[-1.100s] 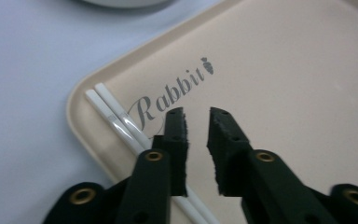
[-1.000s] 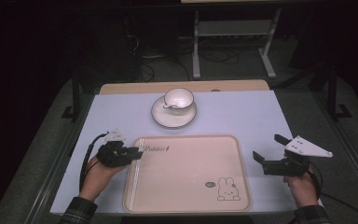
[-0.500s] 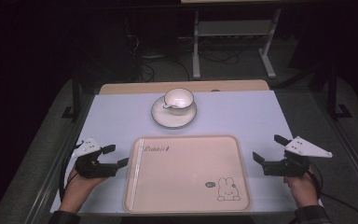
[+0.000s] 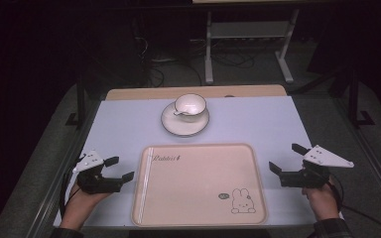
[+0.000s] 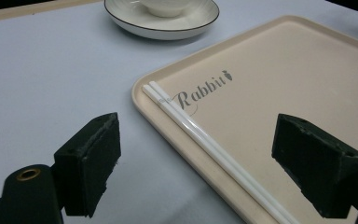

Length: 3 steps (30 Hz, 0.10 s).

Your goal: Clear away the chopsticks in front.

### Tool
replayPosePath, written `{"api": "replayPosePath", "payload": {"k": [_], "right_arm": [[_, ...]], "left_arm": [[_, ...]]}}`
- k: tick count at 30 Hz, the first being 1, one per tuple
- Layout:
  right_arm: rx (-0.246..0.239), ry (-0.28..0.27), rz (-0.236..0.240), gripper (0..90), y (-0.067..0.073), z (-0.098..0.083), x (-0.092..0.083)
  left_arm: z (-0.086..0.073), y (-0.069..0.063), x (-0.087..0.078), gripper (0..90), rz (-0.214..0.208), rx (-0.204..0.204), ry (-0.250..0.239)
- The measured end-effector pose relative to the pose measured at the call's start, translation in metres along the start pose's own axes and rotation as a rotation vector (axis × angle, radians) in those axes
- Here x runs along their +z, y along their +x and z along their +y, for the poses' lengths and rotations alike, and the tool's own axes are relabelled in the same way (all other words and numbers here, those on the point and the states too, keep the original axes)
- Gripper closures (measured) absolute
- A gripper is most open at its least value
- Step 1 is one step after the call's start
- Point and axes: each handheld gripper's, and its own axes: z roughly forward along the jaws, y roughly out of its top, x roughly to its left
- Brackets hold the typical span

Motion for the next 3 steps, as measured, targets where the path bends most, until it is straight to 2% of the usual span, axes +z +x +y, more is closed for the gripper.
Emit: {"api": "replayPosePath", "payload": {"k": [3], "right_arm": [[0.000, -0.001, -0.001, 0.0, -0.0001, 0.0001, 0.0000]], "left_arm": [[0.0000, 0.0002, 0.0003, 14.8, 0.000, 0.000, 0.002]]}}
